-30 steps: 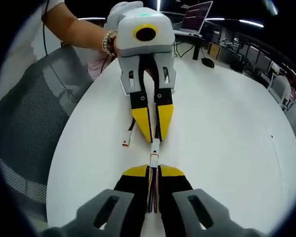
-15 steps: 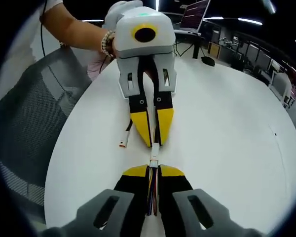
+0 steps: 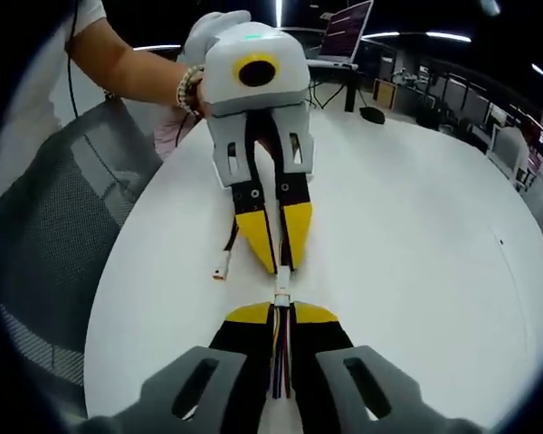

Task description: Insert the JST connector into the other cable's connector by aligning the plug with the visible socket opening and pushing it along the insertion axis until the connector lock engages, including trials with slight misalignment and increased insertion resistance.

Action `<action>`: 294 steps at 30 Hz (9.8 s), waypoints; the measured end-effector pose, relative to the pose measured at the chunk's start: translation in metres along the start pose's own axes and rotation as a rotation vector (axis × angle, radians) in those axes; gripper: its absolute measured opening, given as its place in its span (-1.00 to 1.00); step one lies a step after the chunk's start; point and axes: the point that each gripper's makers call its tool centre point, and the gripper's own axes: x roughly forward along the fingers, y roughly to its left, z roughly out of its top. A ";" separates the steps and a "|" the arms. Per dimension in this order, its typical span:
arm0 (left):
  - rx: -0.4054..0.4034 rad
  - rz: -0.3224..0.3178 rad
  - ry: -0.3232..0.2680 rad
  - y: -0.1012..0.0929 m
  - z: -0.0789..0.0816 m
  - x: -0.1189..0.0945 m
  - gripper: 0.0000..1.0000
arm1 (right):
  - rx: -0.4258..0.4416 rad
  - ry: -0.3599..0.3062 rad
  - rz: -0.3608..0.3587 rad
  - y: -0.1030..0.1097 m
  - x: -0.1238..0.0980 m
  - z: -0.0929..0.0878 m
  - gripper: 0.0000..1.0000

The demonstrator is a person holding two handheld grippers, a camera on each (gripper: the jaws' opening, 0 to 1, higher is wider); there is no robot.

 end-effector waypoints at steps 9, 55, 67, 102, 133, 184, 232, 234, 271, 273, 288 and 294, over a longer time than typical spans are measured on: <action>-0.015 0.059 -0.005 0.028 0.000 0.003 -0.99 | -0.054 -0.033 -0.022 -0.022 0.000 0.002 -0.93; -0.146 0.095 -0.084 0.004 0.007 -0.032 -0.76 | 0.084 -0.173 -0.128 -0.008 -0.041 -0.012 -0.69; -0.079 0.065 -0.035 -0.043 0.001 -0.026 -0.75 | 0.067 -0.149 -0.115 0.053 -0.036 -0.007 -0.76; -0.047 0.036 0.006 -0.055 -0.024 -0.012 -0.99 | 0.101 -0.118 -0.113 0.060 -0.013 -0.029 -0.98; -0.048 -0.027 -0.012 -0.065 -0.011 -0.014 -0.99 | -0.031 -0.060 -0.087 0.070 -0.003 -0.019 -1.00; 0.072 -0.054 0.079 -0.072 -0.017 -0.006 -1.00 | -0.092 0.005 -0.025 0.075 0.014 0.005 -0.92; -0.258 0.100 -0.204 -0.006 0.045 -0.036 -0.47 | 0.113 -0.219 -0.284 0.009 -0.048 0.021 -0.58; -0.282 0.110 -0.238 -0.006 0.056 -0.050 -0.38 | 0.153 -0.283 -0.310 0.012 -0.063 0.033 -0.46; -0.479 0.698 -0.201 -0.074 0.013 -0.217 0.97 | 0.540 -0.376 -0.942 0.134 -0.218 -0.018 0.64; -0.514 0.672 -0.175 -0.084 0.004 -0.212 0.93 | 0.550 -0.387 -0.952 0.139 -0.217 -0.018 0.58; -0.455 0.779 -0.138 -0.086 -0.006 -0.234 0.84 | 0.652 -0.348 -1.038 0.147 -0.201 -0.024 0.50; -0.455 0.716 -0.138 -0.079 0.007 -0.223 0.85 | 0.661 -0.328 -1.065 0.146 -0.211 -0.022 0.47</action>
